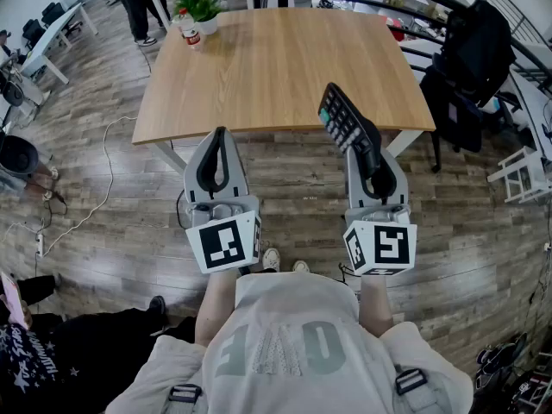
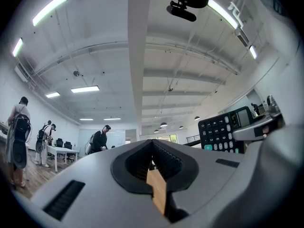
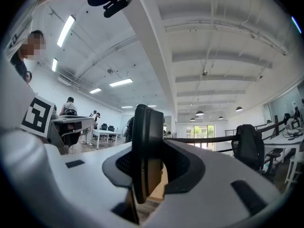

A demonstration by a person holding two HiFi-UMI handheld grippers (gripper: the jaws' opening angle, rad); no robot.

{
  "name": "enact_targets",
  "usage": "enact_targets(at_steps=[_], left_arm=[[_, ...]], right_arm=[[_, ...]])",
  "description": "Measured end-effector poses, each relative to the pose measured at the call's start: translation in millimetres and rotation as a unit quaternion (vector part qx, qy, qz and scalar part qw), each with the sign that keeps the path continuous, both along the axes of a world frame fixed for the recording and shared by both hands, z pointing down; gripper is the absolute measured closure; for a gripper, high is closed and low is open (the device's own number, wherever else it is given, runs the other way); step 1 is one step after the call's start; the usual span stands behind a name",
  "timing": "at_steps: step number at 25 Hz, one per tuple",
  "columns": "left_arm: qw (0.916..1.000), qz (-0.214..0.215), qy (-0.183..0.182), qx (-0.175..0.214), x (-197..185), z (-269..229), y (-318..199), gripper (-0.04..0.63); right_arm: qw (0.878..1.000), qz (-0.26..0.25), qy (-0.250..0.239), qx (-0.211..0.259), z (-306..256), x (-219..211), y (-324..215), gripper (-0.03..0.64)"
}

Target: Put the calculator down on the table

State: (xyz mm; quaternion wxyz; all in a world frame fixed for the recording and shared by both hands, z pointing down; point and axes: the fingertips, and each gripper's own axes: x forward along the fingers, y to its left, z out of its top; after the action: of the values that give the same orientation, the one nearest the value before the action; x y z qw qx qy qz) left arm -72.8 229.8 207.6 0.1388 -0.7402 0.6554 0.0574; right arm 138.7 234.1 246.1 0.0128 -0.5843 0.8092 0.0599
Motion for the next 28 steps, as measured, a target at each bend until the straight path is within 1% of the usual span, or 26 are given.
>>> enact_targets(at_steps=[4,10,16,21,28], left_arm=[[1.0000,0.000,-0.002,0.005,-5.4,1.2,-2.3,0.586],[1.0000,0.002,-0.001,0.002,-8.6,2.0,-2.1,0.586],[1.0000,0.007,0.002,-0.002,-17.1,7.5,-5.2,0.586],[0.9999,0.012,0.003,0.000,-28.1,10.7,-13.4,0.586],[0.9996,0.021,0.018,0.004,-58.3,11.9,-40.3,0.586]], right_arm=[[1.000,0.002,-0.003,0.008,-0.5,-5.7,-2.2,0.495],[1.000,0.000,-0.003,0.006,0.6,-8.9,1.4,0.495],[0.999,-0.011,-0.044,0.004,2.6,-13.4,3.4,0.495],[0.999,0.001,-0.047,0.001,5.5,-20.3,-3.6,0.495],[0.999,0.024,-0.040,0.003,3.5,-34.7,-20.2,0.495]])
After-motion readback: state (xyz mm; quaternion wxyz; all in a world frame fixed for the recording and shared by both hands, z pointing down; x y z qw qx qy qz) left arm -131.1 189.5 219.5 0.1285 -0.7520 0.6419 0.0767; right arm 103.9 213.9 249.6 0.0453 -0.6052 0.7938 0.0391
